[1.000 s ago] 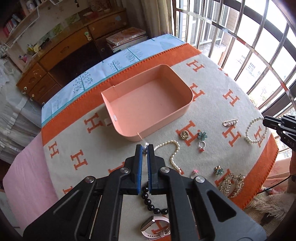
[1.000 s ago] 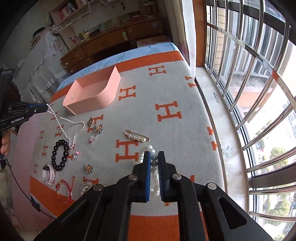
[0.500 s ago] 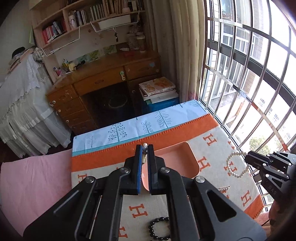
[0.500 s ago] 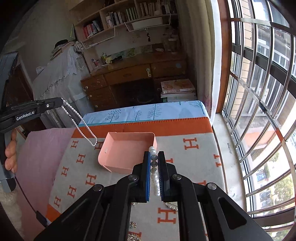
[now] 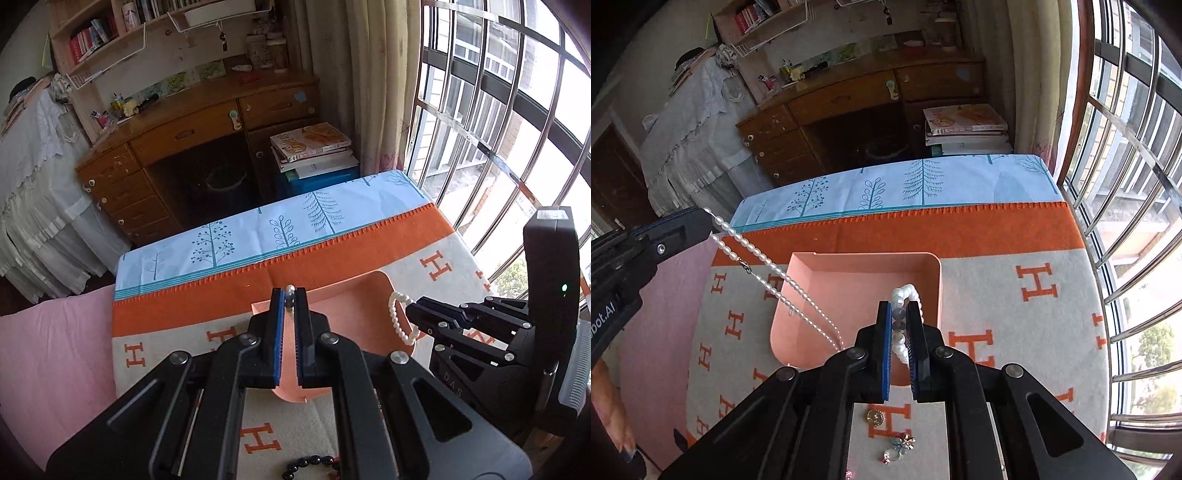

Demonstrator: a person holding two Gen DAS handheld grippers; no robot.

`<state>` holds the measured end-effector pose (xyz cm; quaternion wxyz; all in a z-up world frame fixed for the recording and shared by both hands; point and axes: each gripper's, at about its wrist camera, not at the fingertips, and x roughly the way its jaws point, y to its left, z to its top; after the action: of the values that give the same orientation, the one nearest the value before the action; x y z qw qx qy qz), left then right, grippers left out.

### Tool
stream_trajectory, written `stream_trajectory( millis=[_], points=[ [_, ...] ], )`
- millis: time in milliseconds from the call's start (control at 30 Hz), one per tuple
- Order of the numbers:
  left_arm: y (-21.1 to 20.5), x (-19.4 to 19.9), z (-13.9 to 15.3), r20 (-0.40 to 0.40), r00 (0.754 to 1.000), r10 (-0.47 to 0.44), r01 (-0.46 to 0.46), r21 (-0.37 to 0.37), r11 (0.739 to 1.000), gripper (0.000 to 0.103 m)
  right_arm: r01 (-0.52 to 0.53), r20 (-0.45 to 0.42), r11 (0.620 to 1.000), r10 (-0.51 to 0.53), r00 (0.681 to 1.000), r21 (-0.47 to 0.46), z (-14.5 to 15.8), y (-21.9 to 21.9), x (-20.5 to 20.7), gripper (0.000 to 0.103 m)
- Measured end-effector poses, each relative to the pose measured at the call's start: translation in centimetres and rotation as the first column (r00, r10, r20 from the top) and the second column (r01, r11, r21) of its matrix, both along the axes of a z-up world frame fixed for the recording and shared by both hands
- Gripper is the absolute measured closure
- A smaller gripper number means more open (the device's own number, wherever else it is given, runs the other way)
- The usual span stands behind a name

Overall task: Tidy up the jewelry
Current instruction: 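Carry both pearl pieces into the pink box and open both tools, then grasp the black bead bracelet with the left tool while the right tool grasps the red string bracelet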

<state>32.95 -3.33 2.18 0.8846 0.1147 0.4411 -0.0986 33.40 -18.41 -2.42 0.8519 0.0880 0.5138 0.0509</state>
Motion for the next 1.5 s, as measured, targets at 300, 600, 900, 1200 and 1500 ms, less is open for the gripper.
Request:
stream_trajectory(
  millis=[300, 600, 900, 1200, 1500],
  points=[
    [-0.7, 0.5, -7.0, -0.123, 0.992, -0.030, 0.034, 0.032, 0.999, 0.099, -0.007, -0.049, 0.999, 0.009, 0.999, 0.038, -4.3, 0.0, 0.5, 0.093],
    [1.0, -1.3, -9.8, -0.224, 0.974, -0.041, 0.048, 0.023, 0.999, 0.099, -0.001, -0.034, 0.999, 0.003, 0.999, 0.033, -4.8, 0.5, -1.2, 0.051],
    [2.5, -4.4, -9.8, -0.281, 0.959, -0.044, 0.024, -0.073, 0.997, 0.061, -0.030, -0.009, 1.000, 0.030, 1.000, 0.002, -3.6, 0.4, -5.7, 0.051],
    [3.9, -9.5, -8.3, -0.260, 0.966, 0.004, -0.029, -0.093, 0.995, 0.061, -0.050, 0.033, 0.999, 0.050, 0.998, -0.018, -2.1, -0.5, -11.7, 0.051],
    [4.9, -15.6, -7.0, -0.252, 0.965, -0.076, 0.034, -0.169, 0.985, 0.047, -0.113, 0.060, 0.990, 0.118, 0.991, -0.079, -1.1, -0.9, -19.4, 0.051]
  ],
)
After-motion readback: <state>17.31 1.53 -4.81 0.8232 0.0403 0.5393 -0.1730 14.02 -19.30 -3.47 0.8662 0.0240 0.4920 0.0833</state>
